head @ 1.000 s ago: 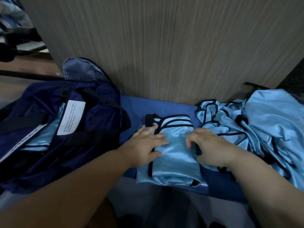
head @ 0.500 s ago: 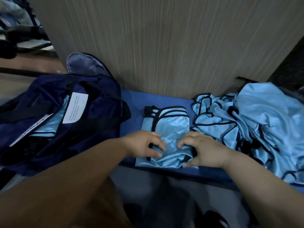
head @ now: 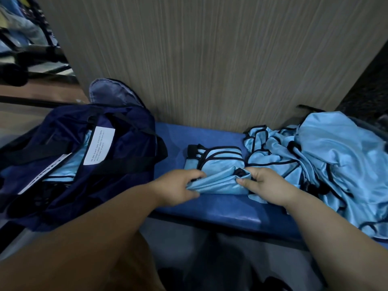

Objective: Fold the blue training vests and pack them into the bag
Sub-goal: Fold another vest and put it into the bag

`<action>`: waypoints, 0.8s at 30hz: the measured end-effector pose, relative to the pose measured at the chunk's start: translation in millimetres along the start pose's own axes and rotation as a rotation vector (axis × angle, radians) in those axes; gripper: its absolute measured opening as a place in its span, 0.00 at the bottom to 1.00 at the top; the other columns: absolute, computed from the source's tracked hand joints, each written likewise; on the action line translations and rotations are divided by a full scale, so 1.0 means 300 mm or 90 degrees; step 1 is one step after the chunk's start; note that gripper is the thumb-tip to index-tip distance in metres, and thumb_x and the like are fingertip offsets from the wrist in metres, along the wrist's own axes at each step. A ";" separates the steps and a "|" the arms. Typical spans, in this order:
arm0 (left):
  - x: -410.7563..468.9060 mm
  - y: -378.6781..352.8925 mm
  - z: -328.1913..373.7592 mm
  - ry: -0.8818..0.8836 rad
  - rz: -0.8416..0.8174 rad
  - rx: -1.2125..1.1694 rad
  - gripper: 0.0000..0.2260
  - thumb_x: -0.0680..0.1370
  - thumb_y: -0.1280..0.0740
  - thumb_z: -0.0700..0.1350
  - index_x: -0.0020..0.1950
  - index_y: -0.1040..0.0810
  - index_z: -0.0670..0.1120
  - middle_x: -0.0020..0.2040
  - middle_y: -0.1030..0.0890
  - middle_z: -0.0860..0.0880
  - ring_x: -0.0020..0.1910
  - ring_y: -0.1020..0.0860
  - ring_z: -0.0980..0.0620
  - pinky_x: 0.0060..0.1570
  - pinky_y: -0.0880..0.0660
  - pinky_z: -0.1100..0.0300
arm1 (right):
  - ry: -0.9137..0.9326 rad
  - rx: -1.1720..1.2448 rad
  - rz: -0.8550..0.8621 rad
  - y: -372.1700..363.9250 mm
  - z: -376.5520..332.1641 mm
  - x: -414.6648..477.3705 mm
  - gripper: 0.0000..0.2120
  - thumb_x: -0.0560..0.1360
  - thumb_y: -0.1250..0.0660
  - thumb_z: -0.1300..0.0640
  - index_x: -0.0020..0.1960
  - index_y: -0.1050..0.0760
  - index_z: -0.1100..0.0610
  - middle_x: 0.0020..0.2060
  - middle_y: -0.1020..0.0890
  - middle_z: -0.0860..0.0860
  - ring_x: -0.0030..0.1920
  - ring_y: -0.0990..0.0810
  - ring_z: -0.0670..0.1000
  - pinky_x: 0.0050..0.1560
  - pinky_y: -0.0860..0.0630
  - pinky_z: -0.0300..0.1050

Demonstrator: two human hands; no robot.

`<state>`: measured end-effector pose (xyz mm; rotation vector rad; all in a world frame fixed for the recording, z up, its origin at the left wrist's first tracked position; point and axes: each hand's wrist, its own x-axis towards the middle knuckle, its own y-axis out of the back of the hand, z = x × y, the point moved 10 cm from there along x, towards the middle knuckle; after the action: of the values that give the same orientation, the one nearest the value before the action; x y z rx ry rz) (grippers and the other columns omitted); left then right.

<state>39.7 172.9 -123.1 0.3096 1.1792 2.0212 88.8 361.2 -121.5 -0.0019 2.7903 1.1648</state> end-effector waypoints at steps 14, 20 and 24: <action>0.087 0.154 -0.028 0.116 0.239 -0.174 0.05 0.77 0.31 0.48 0.51 0.23 0.57 0.49 0.19 0.56 0.46 0.20 0.55 0.50 0.22 0.56 | -0.035 -0.107 0.172 0.082 -0.035 0.005 0.15 0.79 0.36 0.46 0.37 0.31 0.52 0.31 0.24 0.49 0.34 0.24 0.49 0.35 0.30 0.45; 0.125 0.161 -0.005 0.102 0.267 0.133 0.14 0.79 0.36 0.52 0.64 0.27 0.54 0.62 0.26 0.56 0.64 0.32 0.50 0.64 0.34 0.52 | -0.044 -0.260 0.241 0.081 -0.040 0.046 0.14 0.76 0.33 0.46 0.57 0.29 0.51 0.50 0.25 0.47 0.52 0.24 0.53 0.48 0.28 0.46; 0.168 0.092 -0.064 0.149 0.155 0.077 0.24 0.80 0.39 0.53 0.75 0.38 0.52 0.70 0.30 0.51 0.68 0.33 0.47 0.67 0.34 0.49 | 0.054 -0.277 0.211 0.049 -0.082 0.081 0.30 0.75 0.32 0.55 0.74 0.37 0.51 0.67 0.31 0.49 0.69 0.33 0.53 0.67 0.35 0.46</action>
<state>-18.6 188.9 -118.9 0.2939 1.4724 2.2477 61.3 355.2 -96.7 0.3923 2.6083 1.8683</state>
